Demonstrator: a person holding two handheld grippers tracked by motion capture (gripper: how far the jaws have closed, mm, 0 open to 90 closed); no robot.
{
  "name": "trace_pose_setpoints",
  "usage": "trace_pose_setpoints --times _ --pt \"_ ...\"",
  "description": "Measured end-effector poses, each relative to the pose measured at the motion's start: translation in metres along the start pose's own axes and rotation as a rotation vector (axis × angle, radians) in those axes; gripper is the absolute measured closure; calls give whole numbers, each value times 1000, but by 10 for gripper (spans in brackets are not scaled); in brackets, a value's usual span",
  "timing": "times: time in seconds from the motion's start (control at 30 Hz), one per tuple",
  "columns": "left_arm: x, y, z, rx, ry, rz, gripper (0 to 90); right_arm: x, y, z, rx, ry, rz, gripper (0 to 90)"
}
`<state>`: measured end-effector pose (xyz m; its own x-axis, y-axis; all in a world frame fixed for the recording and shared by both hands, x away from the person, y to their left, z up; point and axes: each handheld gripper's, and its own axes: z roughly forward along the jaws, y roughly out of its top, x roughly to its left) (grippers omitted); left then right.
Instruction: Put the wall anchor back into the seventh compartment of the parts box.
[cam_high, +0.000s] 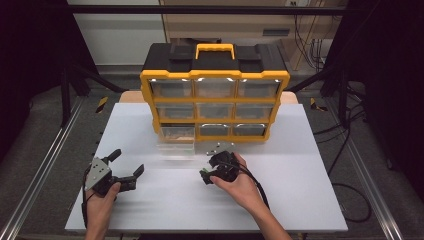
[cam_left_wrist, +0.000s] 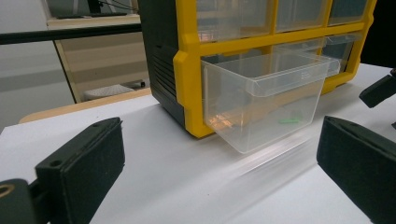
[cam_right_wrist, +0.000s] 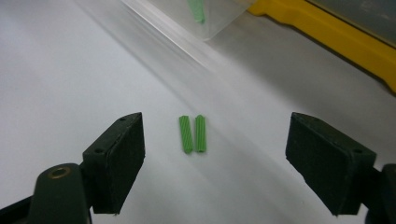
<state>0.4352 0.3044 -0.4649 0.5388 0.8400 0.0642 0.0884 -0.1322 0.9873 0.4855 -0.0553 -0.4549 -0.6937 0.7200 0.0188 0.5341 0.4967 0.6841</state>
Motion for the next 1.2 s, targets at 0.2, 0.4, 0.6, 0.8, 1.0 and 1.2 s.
trace_pose_setpoints --times 0.2,0.4,0.6,0.8,1.0,1.2 --pt "0 0 0 3 1 4 9 -1 -4 3 11 7 3 282" --pt "-1 0 1 5 1 7 9 -3 -5 4 15 39 9 394" --pt "-1 0 1 6 1 9 9 -4 -4 7 9 42 31 501" --pt "0 0 1 9 2 9 9 -5 -5 13 4 40 25 595" --pt "-1 0 1 11 2 12 9 -7 -5 18 4 37 36 686" --pt "-1 0 1 12 2 15 9 -5 -5 21 8 41 33 738"
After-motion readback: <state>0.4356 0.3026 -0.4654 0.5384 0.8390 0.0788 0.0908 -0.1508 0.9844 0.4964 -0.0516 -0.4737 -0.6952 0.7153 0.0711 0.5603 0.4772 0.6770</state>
